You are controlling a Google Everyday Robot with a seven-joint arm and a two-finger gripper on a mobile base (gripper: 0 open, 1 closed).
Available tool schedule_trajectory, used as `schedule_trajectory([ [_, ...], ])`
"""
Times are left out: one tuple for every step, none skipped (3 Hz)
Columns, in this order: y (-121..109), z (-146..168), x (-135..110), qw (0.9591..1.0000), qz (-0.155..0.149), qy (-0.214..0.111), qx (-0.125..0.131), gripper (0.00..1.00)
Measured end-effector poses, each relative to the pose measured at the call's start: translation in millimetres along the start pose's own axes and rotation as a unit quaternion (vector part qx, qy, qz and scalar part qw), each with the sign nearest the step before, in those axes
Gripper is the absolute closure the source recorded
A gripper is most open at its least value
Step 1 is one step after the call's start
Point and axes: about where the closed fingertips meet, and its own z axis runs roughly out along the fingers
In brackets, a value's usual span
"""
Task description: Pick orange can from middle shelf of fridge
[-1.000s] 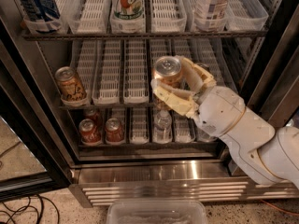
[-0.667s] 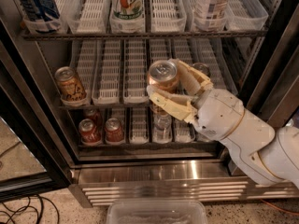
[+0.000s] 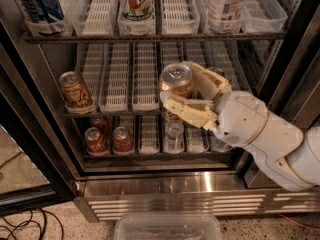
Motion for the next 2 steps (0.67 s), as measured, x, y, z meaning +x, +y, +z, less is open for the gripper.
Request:
schedule_trajectory([
  [-8.5,-8.7,-11.2,0.9976,0.045,0.028,-0.044,1.0],
  [8.0,-21.2,-27.9,0.9893,0.091,0.044,-0.106,1.0],
])
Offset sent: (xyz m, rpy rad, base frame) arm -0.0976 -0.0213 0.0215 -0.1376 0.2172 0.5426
